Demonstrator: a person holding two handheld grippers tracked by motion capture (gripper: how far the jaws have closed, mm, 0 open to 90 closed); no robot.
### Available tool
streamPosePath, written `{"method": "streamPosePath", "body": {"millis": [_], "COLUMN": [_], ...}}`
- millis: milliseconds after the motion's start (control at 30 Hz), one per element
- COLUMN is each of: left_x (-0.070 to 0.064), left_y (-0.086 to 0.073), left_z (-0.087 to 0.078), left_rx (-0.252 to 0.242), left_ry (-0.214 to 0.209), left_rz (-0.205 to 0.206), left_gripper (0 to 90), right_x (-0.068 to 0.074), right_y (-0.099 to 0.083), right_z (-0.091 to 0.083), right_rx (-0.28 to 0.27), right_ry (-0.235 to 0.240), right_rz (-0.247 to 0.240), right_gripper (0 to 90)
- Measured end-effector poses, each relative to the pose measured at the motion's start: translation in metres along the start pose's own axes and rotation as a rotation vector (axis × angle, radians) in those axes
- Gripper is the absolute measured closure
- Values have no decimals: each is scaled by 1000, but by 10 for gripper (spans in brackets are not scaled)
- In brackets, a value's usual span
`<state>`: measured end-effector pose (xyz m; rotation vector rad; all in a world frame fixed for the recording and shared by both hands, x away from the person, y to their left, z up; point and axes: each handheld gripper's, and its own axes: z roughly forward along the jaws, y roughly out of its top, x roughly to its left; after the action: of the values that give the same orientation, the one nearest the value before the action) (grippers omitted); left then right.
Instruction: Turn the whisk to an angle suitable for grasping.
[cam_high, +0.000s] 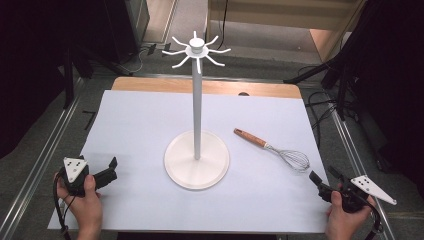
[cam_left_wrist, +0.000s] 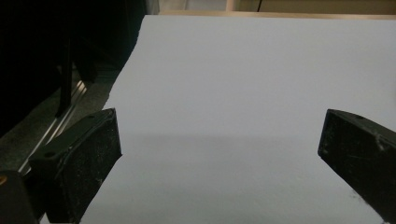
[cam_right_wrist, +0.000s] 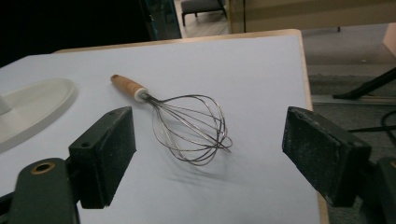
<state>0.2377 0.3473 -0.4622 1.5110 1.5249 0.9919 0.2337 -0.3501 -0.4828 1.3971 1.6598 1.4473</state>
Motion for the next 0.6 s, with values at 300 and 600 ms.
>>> {"method": "streamPosePath", "body": {"millis": [300,600], "left_x": [2,-3], "left_y": [0,0], "left_z": [-1,0], "left_rx": [-9,2], "left_ry": [-14,-5], "left_rz": [-8,33], "left_gripper": [0,0], "right_x": [7,29], "right_y": [9,15], "right_z": [14,18], "right_rx": [8,113], "right_ry": [39,-22], "right_rz": [-95,-120], "right_gripper": [480,383]}}
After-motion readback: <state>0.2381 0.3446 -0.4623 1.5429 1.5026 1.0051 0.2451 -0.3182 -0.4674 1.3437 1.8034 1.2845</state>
